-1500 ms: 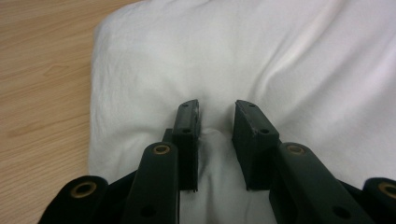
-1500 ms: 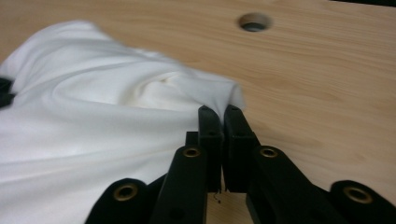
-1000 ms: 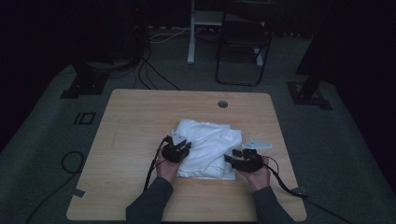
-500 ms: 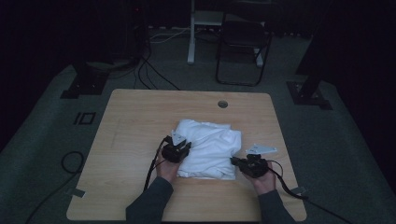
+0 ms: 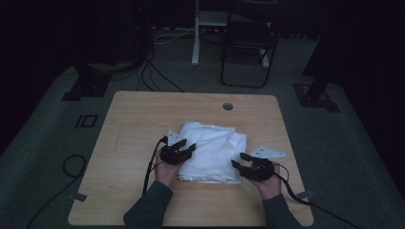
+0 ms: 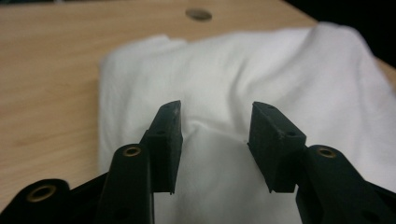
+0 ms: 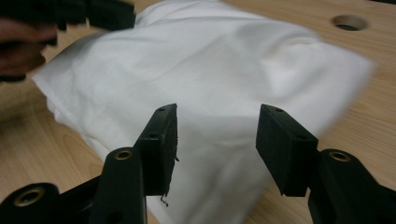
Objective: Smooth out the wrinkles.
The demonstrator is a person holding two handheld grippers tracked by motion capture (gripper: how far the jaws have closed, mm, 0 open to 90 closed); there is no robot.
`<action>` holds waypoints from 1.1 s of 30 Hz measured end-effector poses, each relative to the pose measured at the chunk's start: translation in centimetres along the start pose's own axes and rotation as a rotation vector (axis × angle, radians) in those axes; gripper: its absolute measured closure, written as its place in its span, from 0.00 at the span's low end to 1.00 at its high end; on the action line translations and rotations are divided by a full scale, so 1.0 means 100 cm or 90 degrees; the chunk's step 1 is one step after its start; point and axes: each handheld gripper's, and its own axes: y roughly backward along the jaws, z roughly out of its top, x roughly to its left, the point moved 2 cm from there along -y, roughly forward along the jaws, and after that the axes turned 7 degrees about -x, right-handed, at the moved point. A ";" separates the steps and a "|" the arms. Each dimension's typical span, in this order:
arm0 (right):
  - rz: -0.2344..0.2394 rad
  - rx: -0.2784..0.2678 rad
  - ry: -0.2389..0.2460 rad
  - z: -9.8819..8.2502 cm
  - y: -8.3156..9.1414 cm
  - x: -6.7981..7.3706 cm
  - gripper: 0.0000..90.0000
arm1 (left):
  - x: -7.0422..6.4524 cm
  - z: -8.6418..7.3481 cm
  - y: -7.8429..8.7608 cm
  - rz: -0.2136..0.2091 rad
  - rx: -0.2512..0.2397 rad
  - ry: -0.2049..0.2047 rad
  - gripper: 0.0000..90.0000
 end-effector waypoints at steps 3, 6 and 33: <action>0.012 0.025 0.018 -0.004 -0.014 0.008 0.52 | 0.003 0.000 0.012 0.002 -0.016 -0.006 0.59; 0.004 0.063 0.040 -0.014 -0.027 0.012 0.52 | 0.005 -0.008 0.016 0.001 -0.008 -0.004 0.59; -0.031 0.092 -0.027 -0.009 -0.119 -0.007 0.57 | 0.037 -0.024 0.015 0.085 0.019 0.002 0.59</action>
